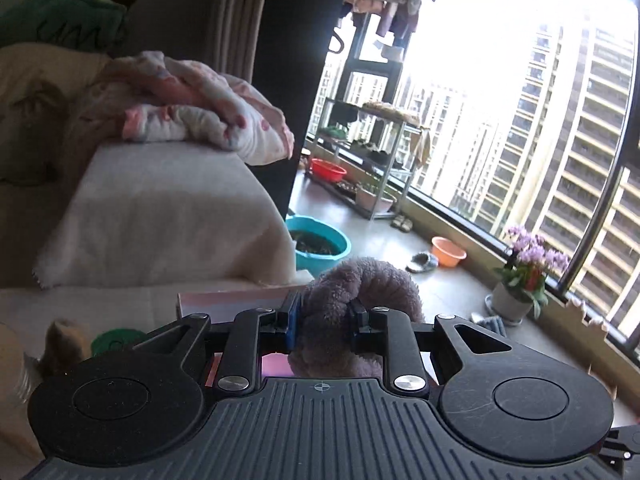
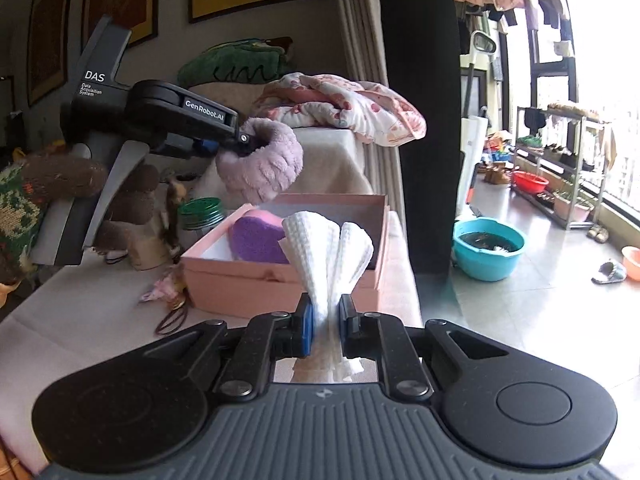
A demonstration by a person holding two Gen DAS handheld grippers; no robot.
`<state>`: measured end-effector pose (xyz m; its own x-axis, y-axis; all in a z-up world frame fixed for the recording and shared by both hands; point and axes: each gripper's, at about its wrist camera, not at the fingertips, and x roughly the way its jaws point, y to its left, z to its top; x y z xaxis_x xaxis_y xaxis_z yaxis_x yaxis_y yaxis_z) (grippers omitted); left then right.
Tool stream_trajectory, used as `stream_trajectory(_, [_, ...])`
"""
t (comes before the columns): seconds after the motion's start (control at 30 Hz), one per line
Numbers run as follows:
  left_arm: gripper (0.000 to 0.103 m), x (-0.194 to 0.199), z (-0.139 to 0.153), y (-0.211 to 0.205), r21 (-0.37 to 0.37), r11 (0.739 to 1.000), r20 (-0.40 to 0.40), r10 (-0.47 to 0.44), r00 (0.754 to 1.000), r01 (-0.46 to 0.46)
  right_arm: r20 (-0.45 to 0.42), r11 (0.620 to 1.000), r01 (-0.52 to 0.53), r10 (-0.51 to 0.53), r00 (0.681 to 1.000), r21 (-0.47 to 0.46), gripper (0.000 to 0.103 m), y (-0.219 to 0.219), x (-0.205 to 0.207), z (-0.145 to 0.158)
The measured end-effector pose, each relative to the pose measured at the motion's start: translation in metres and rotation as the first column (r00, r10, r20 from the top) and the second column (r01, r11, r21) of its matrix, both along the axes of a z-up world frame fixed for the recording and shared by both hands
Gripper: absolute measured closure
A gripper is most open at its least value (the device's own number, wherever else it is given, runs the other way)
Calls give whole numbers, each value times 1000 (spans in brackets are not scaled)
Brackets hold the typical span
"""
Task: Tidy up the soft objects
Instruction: 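Release the wristband into the pink box with the left tool while the right tool holds the tissue, then lower the white tissue into the pink box and open the right tool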
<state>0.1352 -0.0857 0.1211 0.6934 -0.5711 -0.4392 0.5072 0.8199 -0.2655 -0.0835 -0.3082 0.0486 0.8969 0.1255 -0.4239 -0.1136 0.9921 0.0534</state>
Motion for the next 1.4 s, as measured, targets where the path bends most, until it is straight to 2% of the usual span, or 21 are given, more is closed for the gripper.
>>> stream_trajectory(0.03, [77,7,-3,-4,9,1000,-42,-25,999,25,-5,1000,2,-2,1000,0,90,0,6,2])
stream_trajectory(0.1, [77,18,-20,-13,88,993,-155,-69,985,84,-23,1000,-8,8,1000,-5,90,1,24,8])
stream_trajectory(0.17, [76,16,-39,-19,170,978,-183,-87,979,119,-38,1000,4,-5,999,-22,90,3,40,15])
stream_trajectory(0.23, [75,13,-46,-20,195,971,-204,-100,974,140,-38,999,18,-19,999,-44,90,4,56,22])
stream_trajectory(0.3, [75,12,-45,-18,182,970,-223,-122,967,165,-49,998,30,-33,998,-50,90,4,71,28])
stream_trajectory(0.4, [75,2,-33,-2,119,981,-170,-131,977,152,-87,999,35,-37,996,-26,90,1,96,33])
stream_trajectory(0.47, [75,-7,-20,20,61,990,-148,-116,982,126,-121,999,32,-33,992,-11,90,1,118,35])
stream_trajectory(0.53, [75,-16,-21,41,10,995,-139,-97,986,99,-159,1000,23,-25,987,-11,90,4,144,36])
stream_trajectory(0.63, [75,-38,-28,70,-6,999,-115,-36,993,36,-234,999,25,-35,972,-45,90,10,191,34])
stream_trajectory(0.7, [75,-48,-35,89,25,1000,-83,21,996,-19,-304,996,8,-34,952,-84,90,19,224,29])
stream_trajectory(0.77, [75,-58,-44,105,75,995,-57,68,996,-64,-398,994,4,-49,916,-111,90,28,254,18])
stream_trajectory(0.87, [75,-67,-60,128,133,985,-60,114,992,-105,-497,993,-10,-52,866,-120,89,41,280,4])
stream_trajectory(0.93, [75,-69,-73,144,126,984,-84,139,987,-128,-544,992,-26,-48,838,-126,87,49,288,-3])
stream_trajectory(1.0, [75,-66,-87,159,107,981,-116,172,978,-160,-566,994,-28,-36,824,-105,83,52,292,-6])
stream_trajectory(1.07, [75,-66,-98,171,75,980,-131,193,972,-184,-559,996,-12,-40,828,-90,82,51,291,-3])
stream_trajectory(1.1, [75,-65,-103,177,55,980,-135,199,971,-193,-543,996,-8,-40,838,-86,78,51,288,0])
stream_trajectory(1.17, [75,-65,-111,185,15,979,-137,205,969,-205,-482,996,4,-48,875,-90,69,50,273,13])
stream_trajectory(1.23, [75,-64,-116,191,-14,975,-127,220,967,-223,-395,994,29,-68,916,-105,63,48,252,30])
stream_trajectory(1.3, [75,-62,-119,197,-50,971,-135,227,965,-235,-272,993,51,-78,959,-105,51,49,218,46])
stream_trajectory(1.4, [75,-63,-120,201,-80,968,-127,229,965,-240,-109,995,16,-26,994,-95,39,59,158,53])
